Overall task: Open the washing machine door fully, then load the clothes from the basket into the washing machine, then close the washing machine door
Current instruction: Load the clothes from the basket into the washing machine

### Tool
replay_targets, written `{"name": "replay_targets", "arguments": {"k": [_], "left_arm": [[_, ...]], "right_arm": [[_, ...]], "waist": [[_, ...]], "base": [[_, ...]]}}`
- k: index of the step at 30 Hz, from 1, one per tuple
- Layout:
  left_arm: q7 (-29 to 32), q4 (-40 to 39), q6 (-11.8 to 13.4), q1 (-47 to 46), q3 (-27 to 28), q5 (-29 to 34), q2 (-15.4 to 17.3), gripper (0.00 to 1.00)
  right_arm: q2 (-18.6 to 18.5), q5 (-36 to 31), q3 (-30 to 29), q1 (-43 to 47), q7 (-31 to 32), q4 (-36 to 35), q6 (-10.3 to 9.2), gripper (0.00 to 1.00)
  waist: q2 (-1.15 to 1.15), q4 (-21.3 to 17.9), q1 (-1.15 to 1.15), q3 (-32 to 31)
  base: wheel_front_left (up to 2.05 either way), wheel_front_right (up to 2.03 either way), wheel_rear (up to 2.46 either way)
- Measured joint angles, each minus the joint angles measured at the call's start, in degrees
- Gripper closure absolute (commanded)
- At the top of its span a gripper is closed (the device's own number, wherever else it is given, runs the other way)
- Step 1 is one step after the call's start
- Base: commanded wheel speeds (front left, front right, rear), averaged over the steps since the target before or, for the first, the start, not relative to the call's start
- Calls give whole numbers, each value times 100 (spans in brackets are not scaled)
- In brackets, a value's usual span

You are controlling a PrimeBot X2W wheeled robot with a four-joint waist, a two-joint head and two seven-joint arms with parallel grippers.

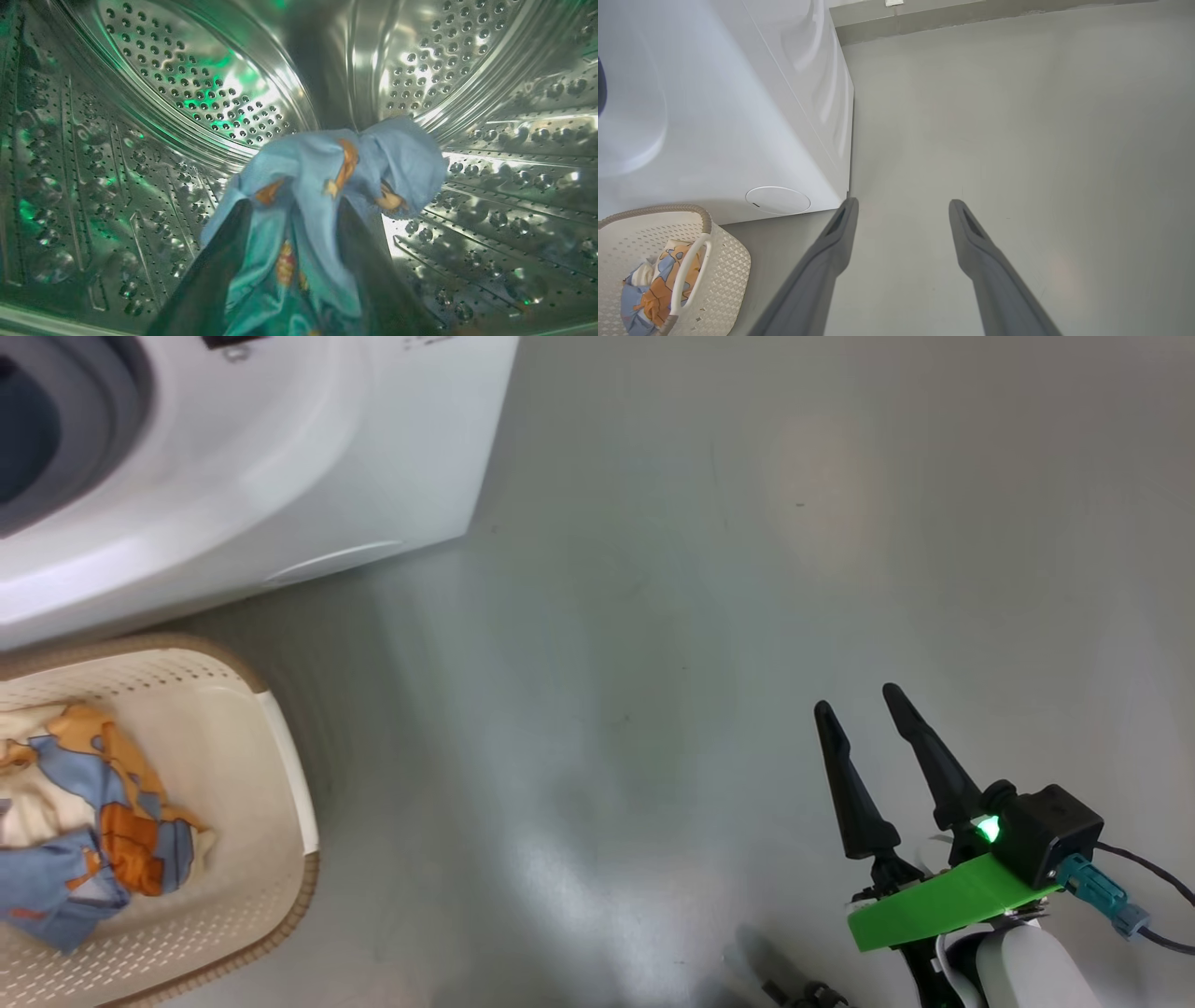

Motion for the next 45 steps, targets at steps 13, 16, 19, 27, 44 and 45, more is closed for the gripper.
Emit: {"name": "replay_targets", "arguments": {"k": [13,16,19,27,44,45], "left_arm": [[-19,397,350,-16,-63,-110,-595,0],[-43,276,302,155,-52,-218,-767,0],[-59,177,231,415,-59,-318,-950,0],[-60,-400,160,1015,-140,-363,-1199,0],[-60,-2799,108,3000,-244,-717,-1775,0],[-60,-3041,108,3230,-266,-735,-1793,0]], "right_arm": [[-3,36,-76,-9,1,132,0,0],[-7,36,-102,-10,1,163,0,0],[-22,36,-141,-11,1,174,0,0],[-48,36,-202,-10,1,174,0,0],[-111,31,-538,-26,1,56,0,0],[-113,21,-544,-27,1,51,0,0]], "waist": [[0,442,0,-336],[0,571,0,-414],[0,714,0,-479],[0,1046,0,-597],[0,1637,0,-538],[0,1675,0,-538]], "base": [[0,0,0],[0,0,0],[0,0,0],[0,0,0],[0,0,0],[0,0,0]]}}
